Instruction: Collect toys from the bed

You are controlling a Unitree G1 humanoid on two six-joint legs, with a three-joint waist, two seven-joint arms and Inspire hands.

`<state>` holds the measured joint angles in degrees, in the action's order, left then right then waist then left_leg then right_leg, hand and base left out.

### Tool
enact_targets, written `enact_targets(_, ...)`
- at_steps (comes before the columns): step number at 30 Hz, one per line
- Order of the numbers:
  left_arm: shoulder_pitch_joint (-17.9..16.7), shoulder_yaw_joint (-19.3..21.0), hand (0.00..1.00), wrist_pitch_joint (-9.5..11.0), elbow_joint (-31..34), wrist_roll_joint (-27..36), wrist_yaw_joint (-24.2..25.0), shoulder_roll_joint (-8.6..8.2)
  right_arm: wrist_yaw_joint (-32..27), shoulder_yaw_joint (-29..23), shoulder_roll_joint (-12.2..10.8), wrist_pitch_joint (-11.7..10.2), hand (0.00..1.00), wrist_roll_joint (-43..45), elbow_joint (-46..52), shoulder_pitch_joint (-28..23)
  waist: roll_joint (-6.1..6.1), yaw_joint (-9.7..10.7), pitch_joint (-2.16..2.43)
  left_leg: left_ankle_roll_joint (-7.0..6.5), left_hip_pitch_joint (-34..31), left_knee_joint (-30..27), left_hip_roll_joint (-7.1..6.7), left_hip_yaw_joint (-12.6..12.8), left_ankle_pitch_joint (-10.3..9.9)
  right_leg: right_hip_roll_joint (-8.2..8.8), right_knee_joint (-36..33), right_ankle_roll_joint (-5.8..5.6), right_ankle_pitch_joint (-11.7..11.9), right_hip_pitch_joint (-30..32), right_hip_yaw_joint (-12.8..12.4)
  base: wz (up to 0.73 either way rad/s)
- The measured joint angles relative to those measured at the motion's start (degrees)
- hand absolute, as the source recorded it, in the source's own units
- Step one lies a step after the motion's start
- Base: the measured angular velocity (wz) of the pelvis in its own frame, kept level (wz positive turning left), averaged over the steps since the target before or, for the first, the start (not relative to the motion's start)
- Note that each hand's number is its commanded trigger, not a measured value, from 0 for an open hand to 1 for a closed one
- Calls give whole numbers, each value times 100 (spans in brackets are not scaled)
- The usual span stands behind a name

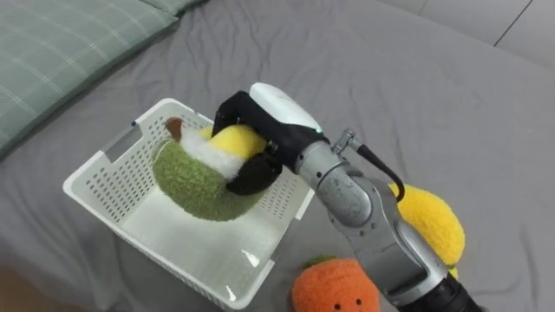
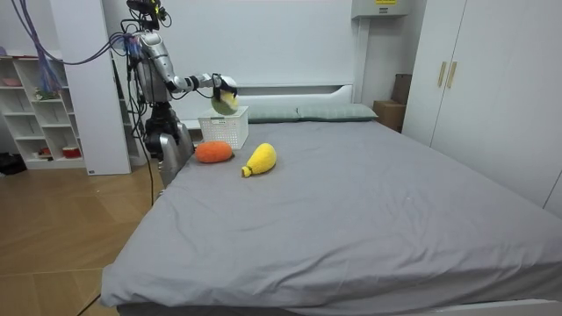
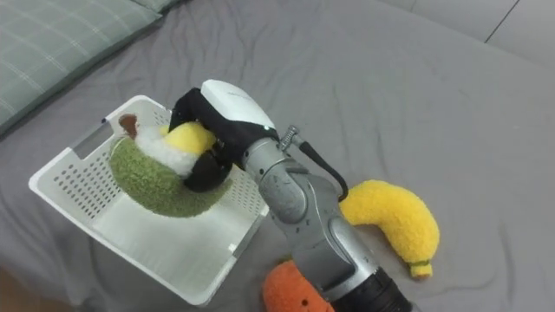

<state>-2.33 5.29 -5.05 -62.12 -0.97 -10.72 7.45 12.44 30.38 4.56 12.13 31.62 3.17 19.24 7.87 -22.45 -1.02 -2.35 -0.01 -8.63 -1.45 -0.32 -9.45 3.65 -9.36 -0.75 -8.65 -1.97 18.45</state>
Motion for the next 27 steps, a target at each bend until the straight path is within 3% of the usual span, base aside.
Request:
enact_targets(10,3,-113,0,0,215,4,21,-18,149,278,-2,44,0,10,-161,-1,15,-24,-12,-1,-41,-16,-13,-30,0,2,49,0,0,1,24,1)
enact_targets(27,7,-114,0,-86,214,13,28,-22,149,289,0,45,0,-7,-468,-1,-21,-99,-41,0,-58,2,-16,-46,0,0,69,0,0,2,22,0)
